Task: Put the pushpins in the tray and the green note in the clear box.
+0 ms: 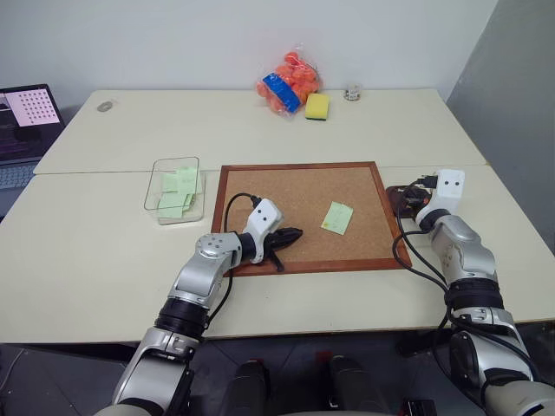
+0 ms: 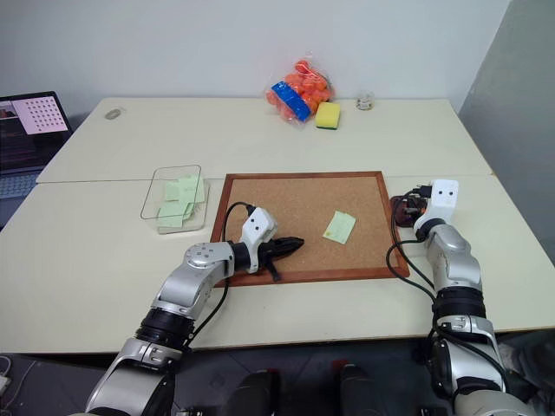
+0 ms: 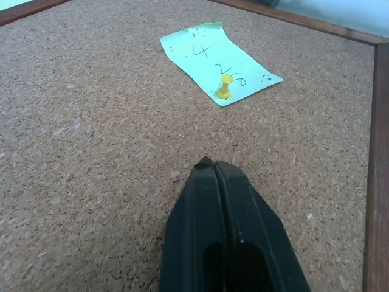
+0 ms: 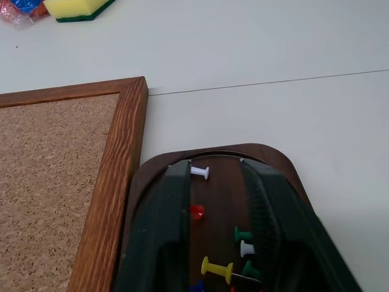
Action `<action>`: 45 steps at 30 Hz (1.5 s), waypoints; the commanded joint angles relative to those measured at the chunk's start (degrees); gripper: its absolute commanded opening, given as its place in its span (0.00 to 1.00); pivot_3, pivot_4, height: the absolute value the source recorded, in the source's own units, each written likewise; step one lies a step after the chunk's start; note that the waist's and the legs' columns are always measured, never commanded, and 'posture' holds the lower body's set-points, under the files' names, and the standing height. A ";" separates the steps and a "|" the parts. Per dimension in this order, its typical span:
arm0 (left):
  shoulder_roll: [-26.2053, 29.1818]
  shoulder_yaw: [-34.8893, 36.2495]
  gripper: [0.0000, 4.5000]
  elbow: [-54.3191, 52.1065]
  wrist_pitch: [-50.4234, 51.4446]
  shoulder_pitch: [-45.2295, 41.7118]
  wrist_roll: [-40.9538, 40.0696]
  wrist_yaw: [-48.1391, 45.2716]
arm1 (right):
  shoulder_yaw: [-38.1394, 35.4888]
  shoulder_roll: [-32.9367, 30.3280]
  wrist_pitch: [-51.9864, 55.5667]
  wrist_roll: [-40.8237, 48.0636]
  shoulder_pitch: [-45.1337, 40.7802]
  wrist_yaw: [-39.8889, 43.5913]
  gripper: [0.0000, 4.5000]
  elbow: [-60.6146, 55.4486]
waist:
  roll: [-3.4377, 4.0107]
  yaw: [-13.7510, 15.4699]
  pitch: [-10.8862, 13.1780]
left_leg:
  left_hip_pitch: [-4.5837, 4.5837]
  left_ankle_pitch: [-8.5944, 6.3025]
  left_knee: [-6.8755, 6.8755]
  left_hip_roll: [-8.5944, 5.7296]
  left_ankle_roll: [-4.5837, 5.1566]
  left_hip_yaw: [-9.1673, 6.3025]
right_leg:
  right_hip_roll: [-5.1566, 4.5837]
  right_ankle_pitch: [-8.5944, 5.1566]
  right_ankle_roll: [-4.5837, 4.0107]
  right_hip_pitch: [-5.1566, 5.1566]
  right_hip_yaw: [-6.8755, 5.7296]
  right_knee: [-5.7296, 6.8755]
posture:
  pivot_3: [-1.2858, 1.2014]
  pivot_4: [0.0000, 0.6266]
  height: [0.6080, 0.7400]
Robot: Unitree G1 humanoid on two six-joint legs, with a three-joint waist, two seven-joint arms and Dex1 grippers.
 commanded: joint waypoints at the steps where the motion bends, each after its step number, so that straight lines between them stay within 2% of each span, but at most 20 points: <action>1: -0.31 -1.77 0.00 0.37 0.71 0.98 0.85 -0.15 | -0.86 -1.22 -1.52 -0.40 -0.94 0.07 0.48 -2.07 | 0.00 0.00 0.00 | 0.00 0.00 0.00 0.00 0.00 0.00 | 0.00 0.00 0.00 0.00 0.00 0.00 | 0.52 0.24 1.00; 7: -0.29 -1.83 0.00 0.46 0.65 0.91 0.85 -0.33 | 0.68 -1.55 -3.77 -0.52 0.81 3.04 0.77 -6.50 | 0.00 0.00 0.00 | 0.00 0.00 0.00 0.00 0.00 0.00 | 0.00 -0.01 0.01 0.00 0.00 0.00 | 0.52 0.24 1.00; 9: -0.37 -1.88 0.00 0.62 0.49 0.87 0.95 -0.23 | 5.24 -0.71 -3.21 2.76 4.56 13.13 0.86 -14.22 | 0.00 0.00 0.00 | 0.00 0.00 0.00 0.00 0.00 0.00 | 0.00 -0.02 0.03 0.00 0.00 0.00 | 0.52 0.24 1.00; 12: -0.49 -1.78 0.00 0.92 0.34 0.66 0.93 -0.20 | 11.08 -0.67 -3.74 3.99 9.39 22.54 0.86 -21.71 | 0.02 -0.07 -0.02 | 0.00 0.00 0.00 0.05 0.00 -0.03 | 0.06 -0.08 0.14 0.01 -0.02 -0.02 | 0.52 0.24 1.00; 19: -0.53 -1.56 0.00 1.25 0.13 0.41 0.94 0.06 | 17.94 0.25 -3.33 3.05 12.76 28.42 0.86 -27.23 | 0.02 0.00 -0.01 | 0.00 0.00 0.05 0.01 0.00 0.00 | 0.00 -0.06 0.18 0.01 0.00 -0.03 | 0.52 0.24 1.00; 33: -0.56 -1.69 0.00 0.91 0.23 0.51 0.99 0.52 | 21.17 4.05 -7.49 -3.35 6.90 27.90 0.86 -12.02 | 0.02 0.03 -0.01 | 0.01 0.00 0.05 0.02 0.00 -0.04 | 0.03 -0.06 0.16 0.01 -0.04 0.00 | 0.52 0.24 1.00; 34: -0.45 -1.59 0.00 0.90 0.21 0.49 0.95 0.50 | 21.10 4.10 -7.49 -3.23 6.69 28.38 0.79 -11.58 | 0.02 0.02 -0.01 | 0.01 0.00 0.05 0.03 0.00 -0.04 | 0.03 -0.06 0.16 0.01 -0.04 0.00 | 0.52 0.24 1.00; 42: -0.50 -1.65 0.00 0.17 0.11 1.58 0.92 0.90 | 21.54 4.37 -8.32 -4.03 7.42 29.88 0.48 -11.69 | 0.02 0.02 -0.01 | 0.01 0.00 0.05 0.03 0.00 -0.05 | 0.03 -0.06 0.15 0.01 -0.04 0.00 | 0.52 0.24 1.00; 45: -0.80 -1.77 0.00 0.08 0.13 1.60 0.91 1.06 | 21.54 4.66 -8.64 -4.31 7.36 29.79 0.32 -11.25 | 0.02 -0.02 -0.01 | 0.01 0.00 0.05 0.04 0.00 -0.04 | 0.03 -0.06 0.15 0.01 -0.03 0.00 | 0.52 0.24 1.00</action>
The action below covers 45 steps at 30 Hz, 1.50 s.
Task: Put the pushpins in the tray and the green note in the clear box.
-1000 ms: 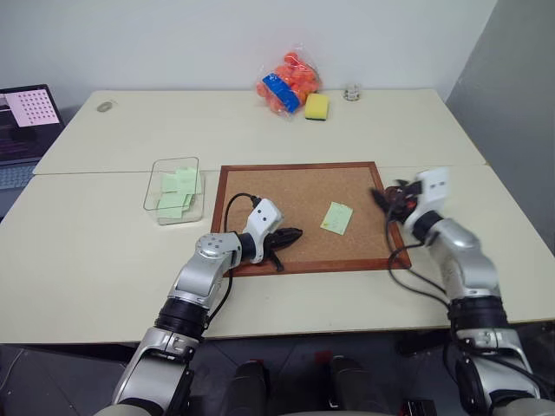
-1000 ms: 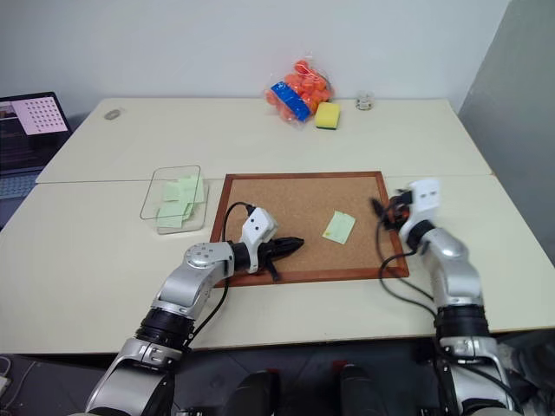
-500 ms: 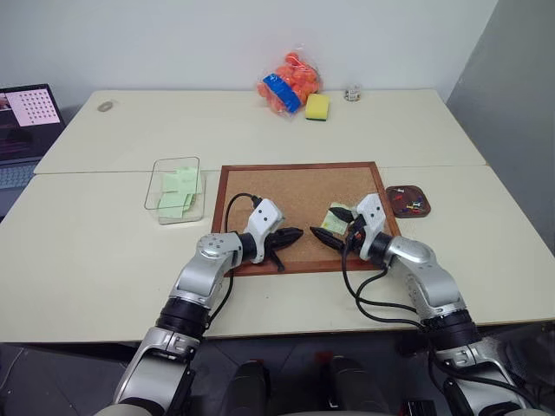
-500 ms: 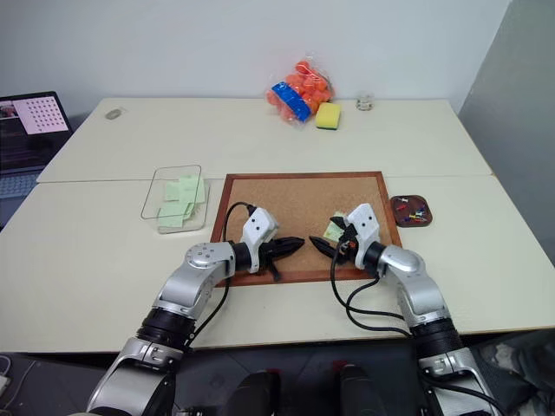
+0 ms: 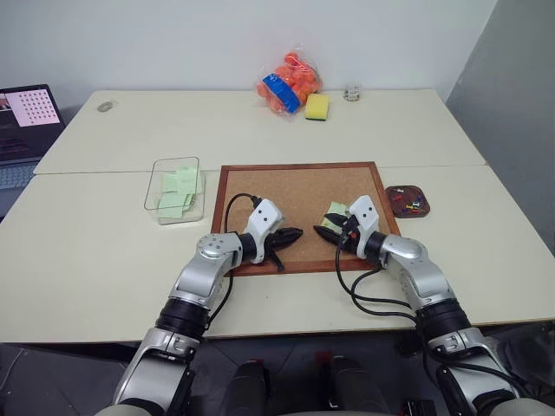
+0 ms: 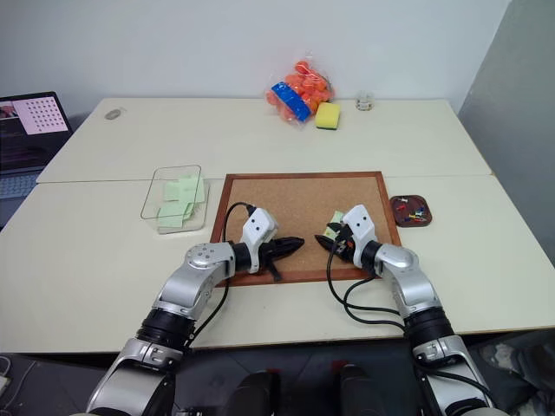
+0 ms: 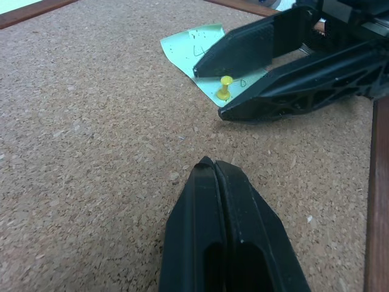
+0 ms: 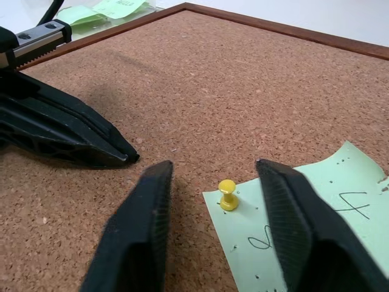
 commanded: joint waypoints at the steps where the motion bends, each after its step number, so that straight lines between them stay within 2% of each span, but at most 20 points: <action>1: -0.60 -1.72 0.00 0.26 0.83 0.99 0.86 0.17 | -0.12 0.33 -1.61 -0.65 -0.38 0.32 0.26 -0.04 | 0.00 -0.01 0.00 | 0.00 0.00 0.00 0.00 0.00 0.00 | 0.00 0.00 -0.01 0.00 0.00 0.00 | 0.52 0.24 1.00; 7: -0.48 -1.61 0.00 0.58 0.56 0.71 0.91 0.09 | -0.46 0.61 -2.29 -1.49 -1.13 -0.24 0.01 1.33 | 0.00 -0.01 0.00 | 0.01 0.00 0.00 0.00 0.00 0.00 | 0.00 0.03 -0.04 0.00 0.00 0.00 | 0.52 0.24 1.00; 15: -0.45 -1.59 0.00 0.29 0.80 0.84 0.85 0.12 | -1.88 0.62 -3.54 -2.14 -1.28 -2.11 0.01 1.35 | 0.00 -0.03 0.00 | 0.01 0.00 0.00 0.00 0.00 0.01 | 0.01 0.03 -0.05 0.00 0.00 0.01 | 0.52 0.24 1.00; 26: -0.54 -1.45 0.00 0.53 0.47 1.01 0.84 0.29 | -7.86 0.13 9.24 7.95 -0.90 -3.28 0.01 -16.81 | 0.01 0.01 0.01 | -0.02 0.00 0.00 0.01 0.00 -0.02 | 0.00 0.05 -0.08 -0.03 -0.01 0.01 | 0.52 0.24 1.00; 32: -1.48 -1.15 0.00 1.36 0.08 0.23 0.51 0.63 | -7.98 -0.51 12.01 8.31 -0.54 -3.95 0.01 -19.64 | 0.01 0.07 0.01 | -0.02 0.00 -0.01 0.00 0.00 -0.02 | 0.00 0.03 -0.06 -0.02 -0.02 0.00 | 0.52 0.24 1.00; 37: -3.53 1.31 0.00 0.14 2.86 -0.79 -2.86 0.94 | -8.51 -1.09 11.95 6.97 0.13 -5.37 0.01 -19.97 | 0.01 0.25 0.01 | -0.03 0.00 0.00 -0.03 0.00 -0.02 | -0.02 0.02 -0.04 -0.02 -0.02 0.00 | 0.52 0.24 1.00; 40: -4.54 2.54 0.11 -0.80 4.21 -2.21 -4.46 0.78 | -9.94 -2.29 11.02 5.39 1.95 -8.08 0.00 -19.94 | 0.00 0.32 0.01 | -0.04 0.00 0.00 -0.04 0.00 -0.03 | -0.02 0.00 0.01 -0.02 -0.03 0.00 | 0.52 0.24 1.00; 45: -5.54 3.16 0.35 -2.83 6.04 -3.46 -6.41 0.22 | -14.39 -3.69 11.01 4.77 3.47 -13.94 0.00 -19.61 | -0.02 -0.01 0.04 | -0.10 0.00 -0.01 -0.02 0.00 -0.01 | 0.00 0.03 -0.05 -0.06 -0.01 -0.03 | 0.52 0.24 1.00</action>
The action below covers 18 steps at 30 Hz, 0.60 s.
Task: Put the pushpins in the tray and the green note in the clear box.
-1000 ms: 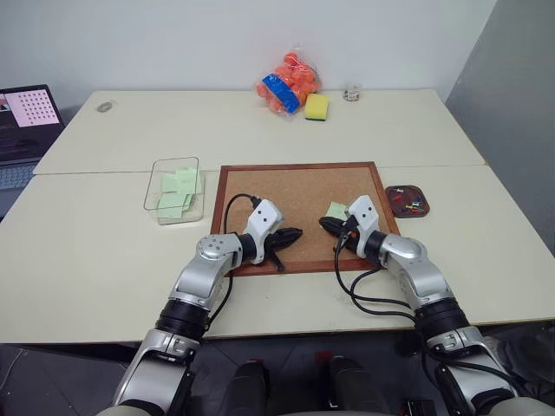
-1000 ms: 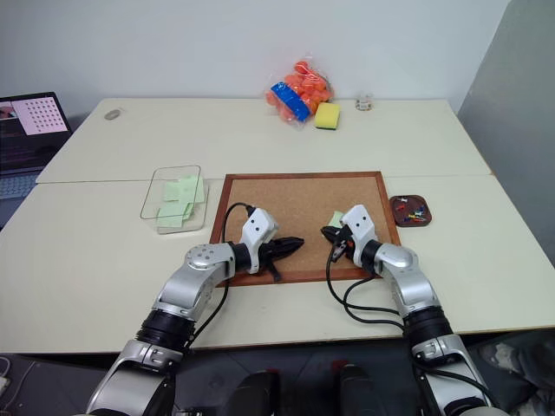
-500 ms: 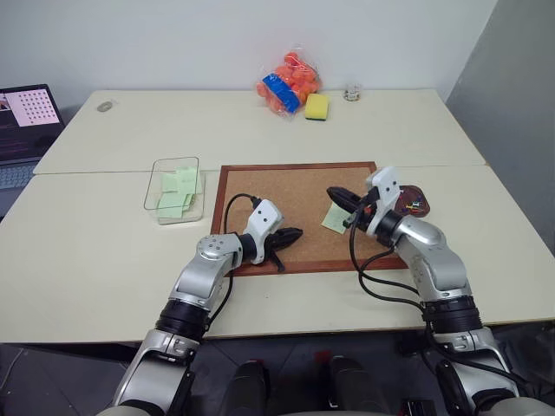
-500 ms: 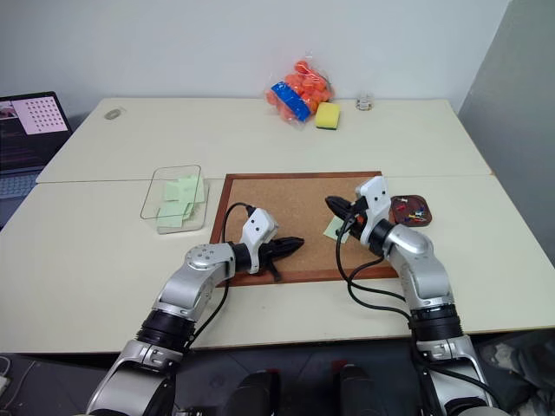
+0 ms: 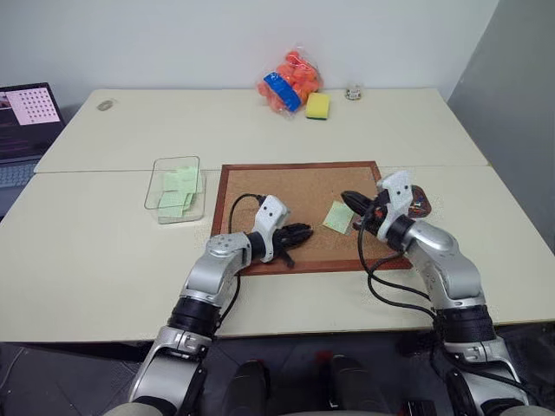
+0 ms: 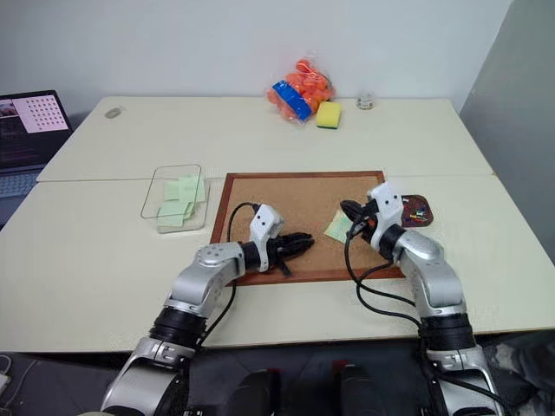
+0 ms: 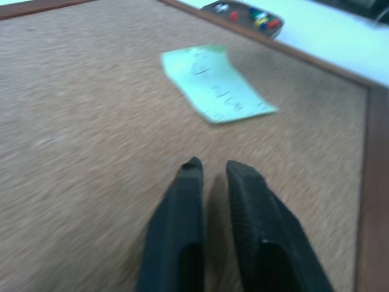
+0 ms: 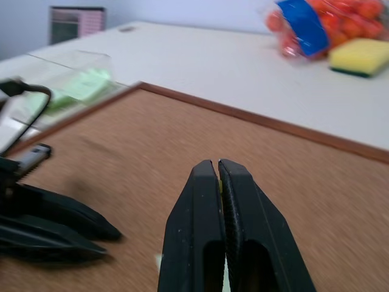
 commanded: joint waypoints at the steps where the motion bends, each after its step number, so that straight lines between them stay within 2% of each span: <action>1: -0.63 0.96 0.38 -3.66 1.31 -1.83 -2.88 -0.95 | -5.55 -1.58 -1.37 -1.22 -0.49 -5.65 0.00 -0.87 | 0.01 -0.21 0.00 | 0.01 0.00 -0.02 0.02 0.00 0.00 | 0.02 0.00 0.00 -0.02 0.00 0.01 | 0.52 0.24 1.00; 6: -1.25 0.53 0.61 -4.90 -0.39 -3.57 -3.24 -1.08 | -9.57 -4.45 -1.94 -4.06 -4.21 -11.97 0.00 8.39 | 0.00 -0.27 0.01 | 0.02 0.00 -0.01 0.02 0.00 0.04 | 0.03 -0.01 0.01 -0.02 0.03 0.02 | 0.52 0.24 1.00; 11: -1.49 -0.95 0.80 -4.86 -5.16 -4.96 -0.59 0.01 | -9.65 -5.29 -3.05 -5.19 -9.06 -13.14 0.00 18.12 | 0.00 -0.51 0.01 | 0.05 0.00 -0.03 0.05 0.00 0.09 | 0.10 0.01 -0.03 -0.03 0.09 0.01 | 0.52 0.24 1.00; 12: -1.12 -1.62 0.87 -4.74 -6.68 -5.18 0.65 0.15 | -9.74 -5.23 -3.16 -5.19 -10.09 -13.22 0.00 19.98 | 0.00 -0.42 0.01 | 0.05 0.00 -0.04 0.06 0.00 0.08 | 0.11 0.02 -0.05 -0.03 0.09 0.01 | 0.52 0.24 1.00; 15: -0.44 -2.94 0.99 -4.09 -10.85 -5.12 3.84 1.55 | -10.15 -4.86 -4.08 -5.41 -12.79 -13.91 0.00 25.35 | 0.00 -0.39 0.01 | 0.04 0.00 -0.04 0.05 0.00 0.09 | 0.10 0.05 -0.09 -0.03 0.11 0.00 | 0.52 0.24 1.00; 18: -0.27 -3.19 0.99 -3.63 -12.69 -4.59 5.04 2.37 | -9.91 -4.62 -5.50 -5.66 -14.67 -14.43 0.00 29.31 | 0.00 -0.34 0.02 | 0.03 0.00 -0.04 0.04 0.00 0.10 | 0.09 0.08 -0.15 -0.03 0.12 -0.01 | 0.52 0.24 1.00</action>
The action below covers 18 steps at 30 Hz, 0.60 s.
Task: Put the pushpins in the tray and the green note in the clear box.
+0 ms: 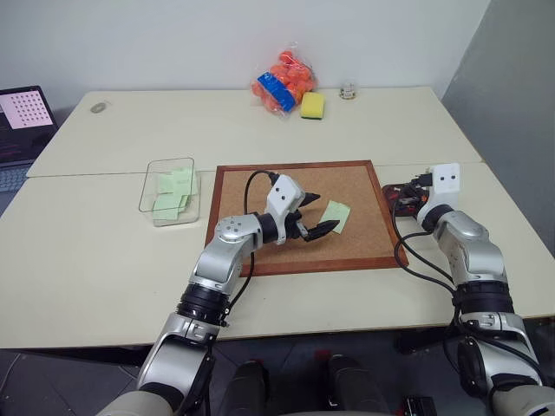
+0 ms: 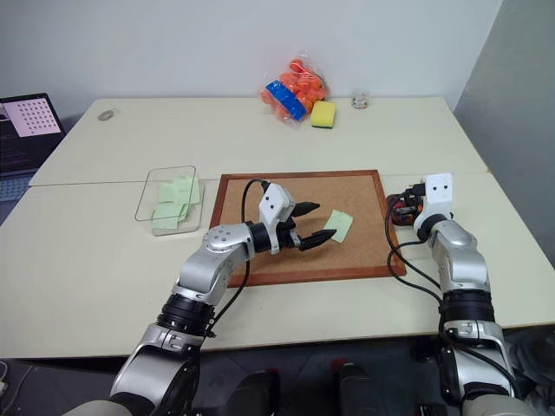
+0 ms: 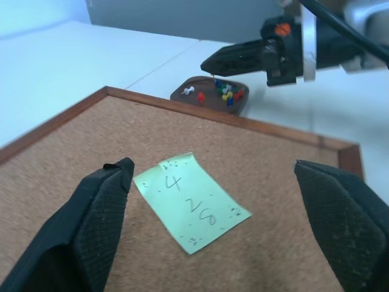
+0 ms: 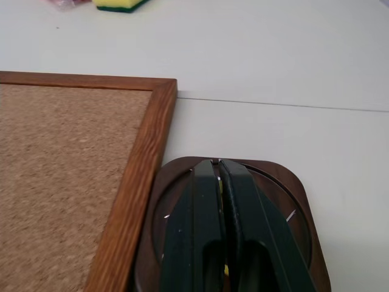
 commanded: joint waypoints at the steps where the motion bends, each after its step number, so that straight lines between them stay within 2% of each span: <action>1: 0.10 -0.48 0.99 -1.34 -3.38 -0.23 1.37 1.06 | -1.06 -0.13 -2.93 -0.34 -2.80 -1.07 0.00 3.28 | 0.00 0.04 0.00 | 0.00 0.00 0.00 0.00 0.00 0.00 | 0.00 0.00 0.00 0.00 0.00 -0.01 | 0.52 0.24 1.00; 2: 0.01 -0.31 0.99 -1.43 -3.52 -0.14 1.36 1.15 | -1.00 -0.16 -3.24 -0.42 -3.10 -1.28 0.00 3.94 | 0.00 0.04 0.00 | -0.01 0.00 0.00 0.00 0.00 0.00 | 0.00 0.00 0.00 0.00 0.00 -0.01 | 0.52 0.24 1.00; 3: -0.03 -0.20 1.00 -1.52 -3.56 -0.08 1.34 1.21 | -0.94 -0.21 -3.49 -0.46 -3.28 -1.35 0.08 4.40 | 0.00 0.04 0.00 | -0.01 0.00 0.00 0.00 0.00 -0.01 | 0.00 0.00 0.00 0.00 -0.01 -0.01 | 0.52 0.24 1.00; 7: 0.08 -0.13 1.00 -1.91 -3.63 0.27 1.27 1.36 | -0.73 -0.30 -4.02 -0.50 -3.20 -1.57 0.24 5.05 | 0.00 0.03 0.00 | -0.02 0.00 0.00 0.00 0.00 0.00 | 0.00 0.00 0.01 0.00 -0.01 -0.01 | 0.52 0.24 1.00; 18: -0.29 0.40 1.00 -0.83 -2.98 -0.23 0.63 1.36 | -0.96 -0.46 -4.40 -0.39 -2.02 -2.01 0.78 2.64 | 0.01 -0.01 0.00 | -0.01 0.00 0.00 0.00 0.00 0.00 | 0.00 -0.01 0.02 0.00 -0.01 -0.01 | 0.52 0.24 1.00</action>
